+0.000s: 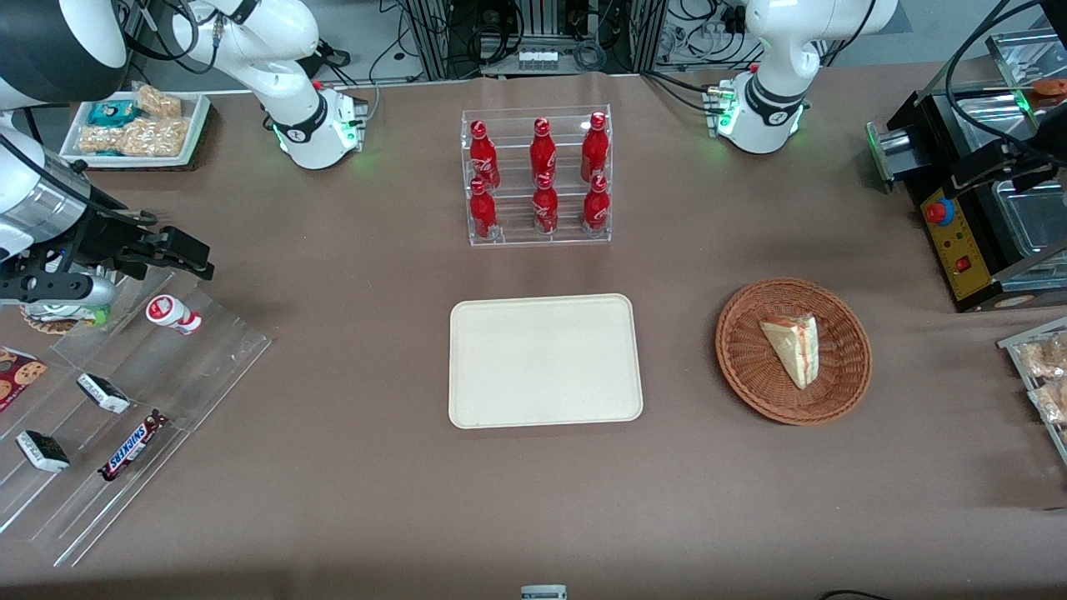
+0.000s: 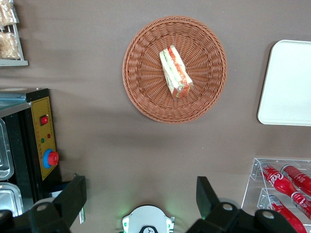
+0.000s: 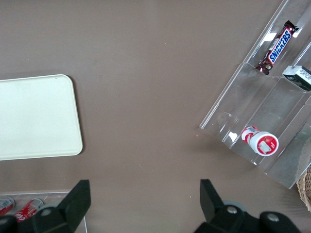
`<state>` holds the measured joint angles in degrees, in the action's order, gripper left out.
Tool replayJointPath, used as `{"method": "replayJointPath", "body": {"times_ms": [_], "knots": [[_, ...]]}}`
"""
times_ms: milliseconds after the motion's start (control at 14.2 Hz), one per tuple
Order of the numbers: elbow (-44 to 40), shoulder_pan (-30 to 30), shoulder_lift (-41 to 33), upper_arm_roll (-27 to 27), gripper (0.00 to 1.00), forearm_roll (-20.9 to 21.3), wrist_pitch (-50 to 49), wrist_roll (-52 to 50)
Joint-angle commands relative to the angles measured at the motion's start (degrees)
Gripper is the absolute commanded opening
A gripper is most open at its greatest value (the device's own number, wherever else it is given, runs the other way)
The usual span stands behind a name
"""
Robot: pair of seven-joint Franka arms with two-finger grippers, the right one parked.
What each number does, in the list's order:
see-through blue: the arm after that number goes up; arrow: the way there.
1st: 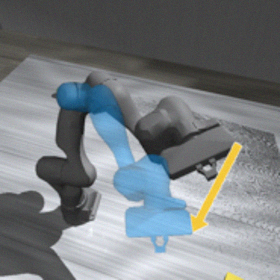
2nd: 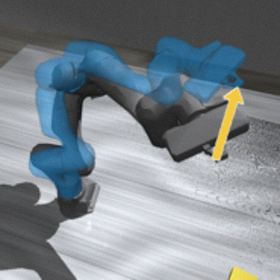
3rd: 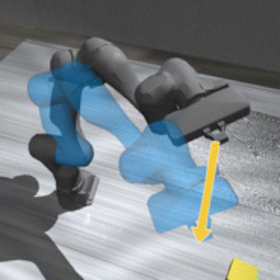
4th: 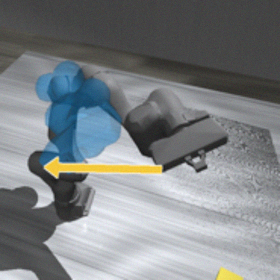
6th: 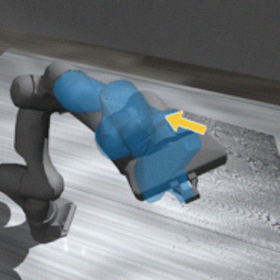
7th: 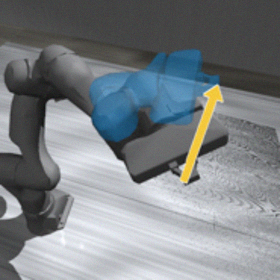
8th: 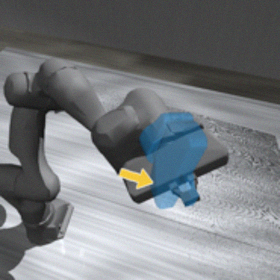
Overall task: Place sandwich from basket to tray
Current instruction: 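Move the left gripper over the wrapped sandwich in the wicker basket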
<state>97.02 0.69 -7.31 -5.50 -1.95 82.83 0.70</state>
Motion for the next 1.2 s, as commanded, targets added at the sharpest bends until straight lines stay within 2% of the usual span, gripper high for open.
{"method": "replayJointPath", "body": {"times_ms": [0,282,423,634,704,915,1127], "knots": [[-1.6,-1.4,0.8,-0.1,1.0,3.8,-0.2,-0.3],[-0.4,-1.6,4.5,0.1,1.0,4.2,4.3,-1.7],[4.2,-2.0,7.0,0.1,1.0,4.3,10.3,-5.0],[16.3,-3.6,9.2,0.4,1.0,4.4,26.6,-17.3],[18.9,-5.9,10.2,0.7,1.0,4.3,30.8,-21.0],[22.7,-9.3,14.1,0.8,1.0,4.2,39.7,-35.6],[25.2,-10.6,17.6,0.8,1.0,4.3,44.6,-38.1]]}}
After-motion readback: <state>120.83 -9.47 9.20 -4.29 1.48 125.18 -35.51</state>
